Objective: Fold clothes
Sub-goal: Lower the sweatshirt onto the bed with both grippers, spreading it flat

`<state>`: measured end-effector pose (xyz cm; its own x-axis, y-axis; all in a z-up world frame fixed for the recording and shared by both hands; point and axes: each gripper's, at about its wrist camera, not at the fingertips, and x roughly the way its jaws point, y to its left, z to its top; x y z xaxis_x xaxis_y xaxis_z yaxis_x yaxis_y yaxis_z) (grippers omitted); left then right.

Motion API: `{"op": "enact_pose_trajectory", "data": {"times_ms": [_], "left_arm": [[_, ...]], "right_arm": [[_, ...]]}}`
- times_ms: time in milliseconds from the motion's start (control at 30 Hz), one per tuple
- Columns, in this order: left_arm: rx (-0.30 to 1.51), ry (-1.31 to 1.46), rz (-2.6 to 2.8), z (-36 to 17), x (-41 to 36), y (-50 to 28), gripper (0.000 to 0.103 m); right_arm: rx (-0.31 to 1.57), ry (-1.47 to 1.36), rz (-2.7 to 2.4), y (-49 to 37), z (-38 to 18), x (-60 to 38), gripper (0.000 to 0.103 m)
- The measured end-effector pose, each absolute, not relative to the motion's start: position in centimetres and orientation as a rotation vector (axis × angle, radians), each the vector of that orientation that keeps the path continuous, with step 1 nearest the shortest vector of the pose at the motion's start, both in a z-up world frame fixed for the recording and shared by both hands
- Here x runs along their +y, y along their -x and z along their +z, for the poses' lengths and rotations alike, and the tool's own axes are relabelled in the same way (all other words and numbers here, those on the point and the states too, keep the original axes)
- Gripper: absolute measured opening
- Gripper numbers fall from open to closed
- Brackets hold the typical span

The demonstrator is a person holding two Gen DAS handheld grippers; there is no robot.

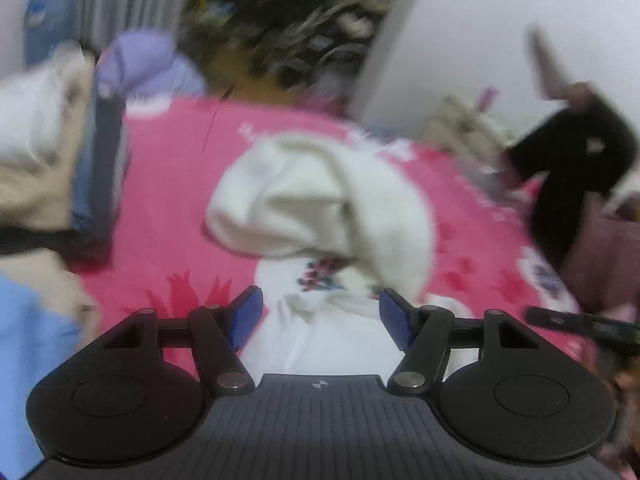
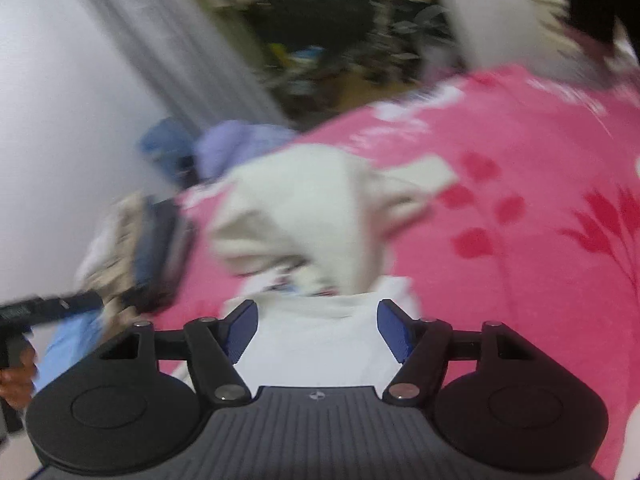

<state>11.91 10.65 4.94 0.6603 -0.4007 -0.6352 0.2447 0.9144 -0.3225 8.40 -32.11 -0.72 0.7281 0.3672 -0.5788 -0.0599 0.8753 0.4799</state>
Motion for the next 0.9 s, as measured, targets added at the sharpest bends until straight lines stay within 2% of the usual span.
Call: {"op": "enact_pose_trajectory", "data": {"times_ms": [167, 300, 400, 600, 700, 767, 800, 833, 867, 900], "left_arm": [[0.657, 0.153, -0.393, 12.3, 16.6, -1.6, 0.067], [0.706, 0.023, -0.342, 13.1, 19.2, 4.7, 0.069], [0.813, -0.075, -0.394, 8.4, 18.9, 8.6, 0.069], [1.094, -0.140, -0.543, -6.3, 14.9, 14.8, 0.069], [1.111, -0.152, -0.585, -10.1, 13.0, 16.9, 0.069], [1.106, -0.129, -0.588, -11.5, 12.3, 17.6, 0.069], [1.109, -0.116, -0.586, -12.0, 12.0, 17.6, 0.068], [1.105, -0.111, -0.579, -12.4, 11.8, 17.5, 0.064], [1.098, -0.103, -0.566, -12.4, 11.8, 17.3, 0.060], [1.097, -0.078, -0.548, -12.3, 12.0, 17.0, 0.044]], "right_arm": [[0.633, -0.246, 0.420, -1.8, 5.5, -26.0, 0.066], [0.626, -0.152, 0.635, 3.5, 8.8, -21.6, 0.066], [0.733, -0.114, 0.811, 6.7, 7.1, -17.7, 0.066], [0.931, 0.072, 0.953, 13.4, -2.4, -9.2, 0.066], [0.978, 0.083, 0.966, 15.2, -5.6, -6.7, 0.065], [0.996, 0.096, 0.945, 15.8, -7.3, -5.4, 0.057], [1.010, 0.091, 0.932, 15.9, -8.0, -5.0, 0.039], [1.028, 0.090, 0.909, 16.0, -8.6, -4.9, 0.006], [1.042, 0.070, 0.881, 15.9, -9.0, -5.1, 0.003], [1.041, 0.018, 0.852, 15.7, -9.0, -5.9, 0.003]]}}
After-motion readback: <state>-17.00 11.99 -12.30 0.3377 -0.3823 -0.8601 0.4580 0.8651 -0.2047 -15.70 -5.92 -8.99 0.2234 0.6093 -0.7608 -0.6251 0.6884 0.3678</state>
